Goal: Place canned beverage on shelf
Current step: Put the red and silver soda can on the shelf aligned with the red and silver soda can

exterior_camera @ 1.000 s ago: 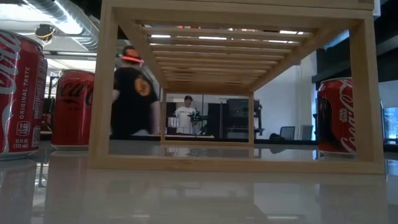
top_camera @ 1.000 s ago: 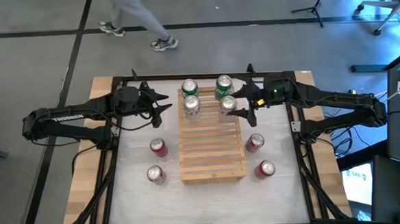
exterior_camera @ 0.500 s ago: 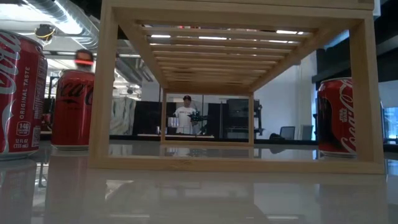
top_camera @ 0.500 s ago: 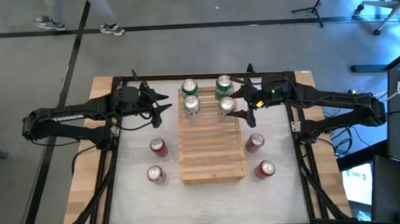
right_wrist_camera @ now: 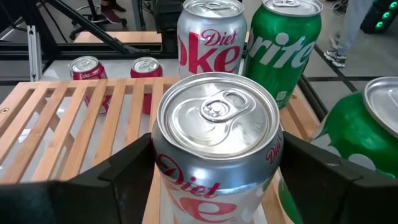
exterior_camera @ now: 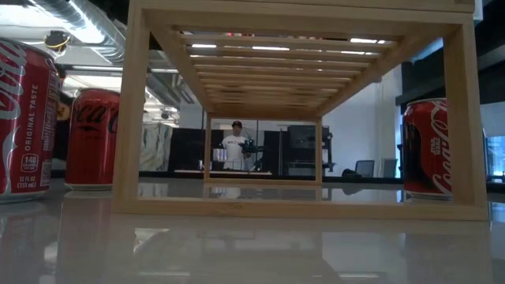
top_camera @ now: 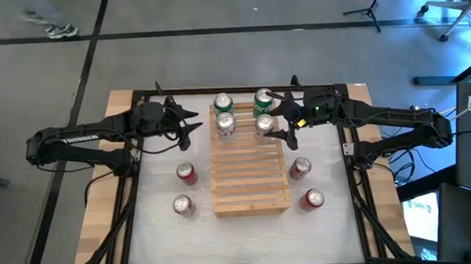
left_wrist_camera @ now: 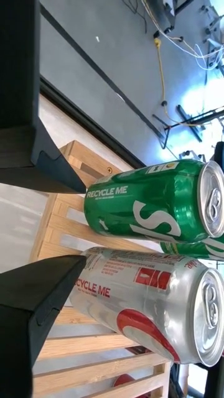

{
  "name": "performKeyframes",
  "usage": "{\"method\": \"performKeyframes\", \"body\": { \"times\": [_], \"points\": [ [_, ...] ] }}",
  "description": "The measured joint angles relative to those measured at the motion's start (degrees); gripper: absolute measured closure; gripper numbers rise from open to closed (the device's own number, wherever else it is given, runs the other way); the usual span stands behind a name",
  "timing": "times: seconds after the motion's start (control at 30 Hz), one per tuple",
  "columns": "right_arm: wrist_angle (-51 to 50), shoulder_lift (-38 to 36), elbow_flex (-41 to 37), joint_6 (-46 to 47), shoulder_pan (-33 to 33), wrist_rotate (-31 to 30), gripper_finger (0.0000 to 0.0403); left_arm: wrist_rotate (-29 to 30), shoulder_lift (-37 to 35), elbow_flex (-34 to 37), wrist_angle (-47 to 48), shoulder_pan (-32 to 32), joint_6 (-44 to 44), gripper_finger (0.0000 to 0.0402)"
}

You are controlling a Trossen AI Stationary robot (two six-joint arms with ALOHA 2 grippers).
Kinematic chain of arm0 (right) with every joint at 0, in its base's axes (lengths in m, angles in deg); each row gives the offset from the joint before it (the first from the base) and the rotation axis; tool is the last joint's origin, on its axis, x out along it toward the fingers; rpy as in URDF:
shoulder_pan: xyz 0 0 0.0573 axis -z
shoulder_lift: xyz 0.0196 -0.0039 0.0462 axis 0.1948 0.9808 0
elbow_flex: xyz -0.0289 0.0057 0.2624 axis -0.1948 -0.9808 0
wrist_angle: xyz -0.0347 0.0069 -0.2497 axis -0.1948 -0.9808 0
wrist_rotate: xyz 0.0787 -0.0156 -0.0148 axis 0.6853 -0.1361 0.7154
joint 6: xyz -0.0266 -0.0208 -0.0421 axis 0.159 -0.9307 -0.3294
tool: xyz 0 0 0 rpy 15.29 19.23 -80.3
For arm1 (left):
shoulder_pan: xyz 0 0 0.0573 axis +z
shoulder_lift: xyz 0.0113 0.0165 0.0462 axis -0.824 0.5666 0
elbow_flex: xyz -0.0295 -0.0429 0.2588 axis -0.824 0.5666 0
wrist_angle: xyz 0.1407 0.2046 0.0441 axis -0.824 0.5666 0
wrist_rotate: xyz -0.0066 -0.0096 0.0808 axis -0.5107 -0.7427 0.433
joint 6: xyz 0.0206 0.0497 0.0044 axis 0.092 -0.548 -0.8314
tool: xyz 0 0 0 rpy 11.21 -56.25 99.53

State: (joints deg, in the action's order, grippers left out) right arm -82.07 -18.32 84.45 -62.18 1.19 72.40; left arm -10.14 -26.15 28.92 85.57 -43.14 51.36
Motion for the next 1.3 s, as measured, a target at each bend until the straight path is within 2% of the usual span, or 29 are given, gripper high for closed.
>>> {"method": "performKeyframes", "body": {
  "times": [0.37,0.93,1.3],
  "points": [
    [-0.55,0.02,0.00,-0.14,-0.02,-0.04,0.0061,0.00,0.01,0.00,-0.02,0.01,-0.02,0.0239],
    [-0.63,0.04,0.00,-0.45,-0.02,-0.02,0.0063,0.00,0.00,0.00,-0.02,0.00,-0.01,0.0239],
    [-1.79,0.04,0.00,-5.29,-0.02,0.46,0.0063,0.00,0.00,0.00,-0.01,0.00,-0.01,0.0239]
  ]
}}
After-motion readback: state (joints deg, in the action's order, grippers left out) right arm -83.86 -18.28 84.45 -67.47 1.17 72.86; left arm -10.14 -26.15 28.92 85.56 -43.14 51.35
